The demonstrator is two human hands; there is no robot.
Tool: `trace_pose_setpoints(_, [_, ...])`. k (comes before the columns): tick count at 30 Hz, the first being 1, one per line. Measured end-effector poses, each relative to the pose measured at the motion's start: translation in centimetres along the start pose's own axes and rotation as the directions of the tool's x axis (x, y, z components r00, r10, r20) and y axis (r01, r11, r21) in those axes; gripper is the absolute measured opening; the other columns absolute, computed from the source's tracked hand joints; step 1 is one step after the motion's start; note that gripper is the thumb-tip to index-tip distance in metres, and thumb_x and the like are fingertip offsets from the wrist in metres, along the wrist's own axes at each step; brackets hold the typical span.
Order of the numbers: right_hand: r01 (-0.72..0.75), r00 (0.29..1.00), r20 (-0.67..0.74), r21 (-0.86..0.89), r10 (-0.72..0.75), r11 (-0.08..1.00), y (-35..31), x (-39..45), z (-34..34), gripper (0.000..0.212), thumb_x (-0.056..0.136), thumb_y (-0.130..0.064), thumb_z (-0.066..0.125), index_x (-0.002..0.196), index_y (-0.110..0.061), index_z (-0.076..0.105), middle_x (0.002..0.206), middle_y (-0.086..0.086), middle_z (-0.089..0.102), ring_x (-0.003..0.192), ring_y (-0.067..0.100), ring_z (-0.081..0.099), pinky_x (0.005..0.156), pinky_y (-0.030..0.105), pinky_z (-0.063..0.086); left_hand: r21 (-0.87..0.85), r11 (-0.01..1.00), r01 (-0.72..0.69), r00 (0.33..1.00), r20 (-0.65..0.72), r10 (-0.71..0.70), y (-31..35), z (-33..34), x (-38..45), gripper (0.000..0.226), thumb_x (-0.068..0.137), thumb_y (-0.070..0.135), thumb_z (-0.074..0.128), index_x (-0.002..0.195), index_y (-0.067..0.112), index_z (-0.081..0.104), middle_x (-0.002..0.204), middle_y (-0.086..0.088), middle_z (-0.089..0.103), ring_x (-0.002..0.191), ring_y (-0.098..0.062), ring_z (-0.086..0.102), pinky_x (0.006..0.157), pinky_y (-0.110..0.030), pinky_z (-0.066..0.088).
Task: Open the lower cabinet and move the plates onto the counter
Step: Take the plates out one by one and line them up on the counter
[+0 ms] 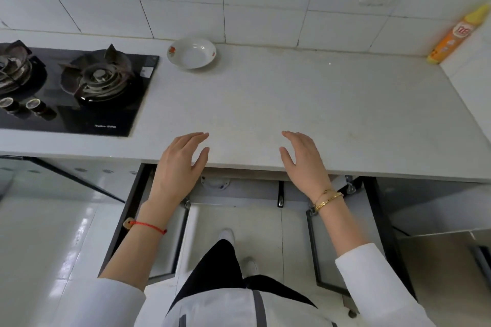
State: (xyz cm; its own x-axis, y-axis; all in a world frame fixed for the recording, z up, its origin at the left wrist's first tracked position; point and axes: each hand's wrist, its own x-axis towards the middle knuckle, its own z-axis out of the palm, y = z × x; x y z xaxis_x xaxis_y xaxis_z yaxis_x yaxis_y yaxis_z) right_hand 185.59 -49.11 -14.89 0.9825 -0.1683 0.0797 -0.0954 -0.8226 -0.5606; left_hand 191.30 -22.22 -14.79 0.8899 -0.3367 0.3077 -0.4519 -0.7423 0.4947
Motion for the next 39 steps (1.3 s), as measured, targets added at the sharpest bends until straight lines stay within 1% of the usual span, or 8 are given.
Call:
trace_pose_setpoints(6, [-0.049, 0.999, -0.025, -0.008, 0.048, 0.999, 0.7, -4.5, 0.9, 0.038, 0.098, -0.022, 0.045, 0.134, -0.011, 0.047, 0.134, 0.004, 0.052, 0.131, 0.019, 0.038, 0.110, 0.031, 0.032, -0.020, 1.000, -0.005, 0.996, 0.085, 0.007, 0.6, 0.6, -3.1, 0.033, 0.095, 0.023, 0.054, 0.127, 0.016, 0.059, 0.125, 0.002, 0.062, 0.118, -0.015, 0.054, 0.094, -0.022, 0.041])
trace_pose_setpoints(12, [-0.123, 0.992, -0.031, -0.012, 0.122, 0.992, 0.8, -6.3, 2.5, 0.039, 0.098, -0.024, 0.044, 0.134, -0.011, 0.048, 0.133, 0.004, 0.053, 0.128, 0.020, 0.042, 0.110, 0.033, 0.035, -0.062, 0.998, 0.028, 0.989, 0.149, -0.019, -0.1, 0.8, -4.7, 0.032, 0.094, 0.022, 0.056, 0.125, 0.016, 0.060, 0.120, 0.002, 0.064, 0.113, -0.015, 0.056, 0.090, -0.023, 0.045])
trace_pose_setpoints(15, [-0.148, 0.988, -0.047, -0.006, 0.147, 0.989, 1.1, -6.7, 3.3, 0.037, 0.097, -0.023, 0.045, 0.132, -0.011, 0.049, 0.130, 0.005, 0.055, 0.125, 0.022, 0.044, 0.106, 0.032, 0.036, -0.057, 0.998, 0.004, 0.983, 0.183, 0.007, -0.5, 1.3, -5.1, 0.032, 0.093, 0.021, 0.057, 0.124, 0.015, 0.061, 0.116, 0.002, 0.065, 0.109, -0.015, 0.057, 0.086, -0.023, 0.046])
trace_pose_setpoints(21, [-0.173, 0.985, -0.018, 0.000, 0.173, 0.985, 2.8, -7.5, 5.3, 0.037, 0.097, -0.024, 0.045, 0.132, -0.013, 0.049, 0.129, 0.004, 0.056, 0.125, 0.019, 0.044, 0.104, 0.031, 0.038, -0.054, 0.998, 0.024, 0.974, 0.225, -0.011, -1.2, 3.7, -6.6, 0.031, 0.094, 0.023, 0.055, 0.123, 0.015, 0.061, 0.120, 0.002, 0.065, 0.111, -0.015, 0.057, 0.088, -0.023, 0.044])
trace_pose_setpoints(25, [-0.175, 0.984, 0.011, -0.026, 0.175, 0.984, 5.4, -7.5, 8.0, 0.037, 0.096, -0.024, 0.046, 0.131, -0.011, 0.051, 0.129, 0.006, 0.057, 0.126, 0.021, 0.044, 0.103, 0.031, 0.037, -0.042, 0.998, 0.043, 0.973, 0.228, -0.032, -1.9, 7.2, -7.8, 0.030, 0.094, 0.020, 0.056, 0.122, 0.011, 0.063, 0.117, -0.002, 0.066, 0.107, -0.021, 0.060, 0.087, -0.033, 0.050])
trace_pose_setpoints(29, [-0.159, 0.987, 0.028, -0.031, 0.159, 0.987, 9.3, -7.1, 11.7, 0.037, 0.096, -0.024, 0.045, 0.131, -0.012, 0.050, 0.130, 0.006, 0.056, 0.127, 0.021, 0.043, 0.105, 0.031, 0.036, -0.022, 0.998, 0.059, 0.974, 0.220, -0.053, -4.0, 12.0, -8.6, 0.030, 0.094, 0.020, 0.054, 0.122, 0.010, 0.062, 0.117, -0.004, 0.066, 0.107, -0.024, 0.059, 0.088, -0.037, 0.050])
trace_pose_setpoints(34, [-0.141, 0.990, -0.004, -0.031, 0.141, 0.990, 15.4, -5.7, 17.8, 0.037, 0.096, -0.024, 0.044, 0.130, -0.011, 0.050, 0.129, 0.006, 0.056, 0.127, 0.022, 0.043, 0.104, 0.032, 0.036, 0.021, 0.998, 0.064, 0.980, 0.186, -0.067, -8.2, 19.4, -9.0, 0.030, 0.095, 0.022, 0.052, 0.122, 0.012, 0.061, 0.117, -0.005, 0.066, 0.108, -0.026, 0.059, 0.088, -0.042, 0.051])
trace_pose_setpoints(39, [-0.141, 0.990, -0.038, -0.050, 0.139, 0.989, 21.8, -3.3, 24.5, 0.036, 0.097, -0.023, 0.044, 0.129, -0.010, 0.051, 0.125, 0.010, 0.058, 0.122, 0.026, 0.046, 0.101, 0.034, 0.037, 0.082, 0.995, 0.049, 0.983, 0.171, -0.063, -12.7, 28.2, -8.0, 0.030, 0.094, 0.021, 0.052, 0.120, 0.011, 0.062, 0.113, -0.008, 0.066, 0.100, -0.029, 0.059, 0.084, -0.040, 0.049])
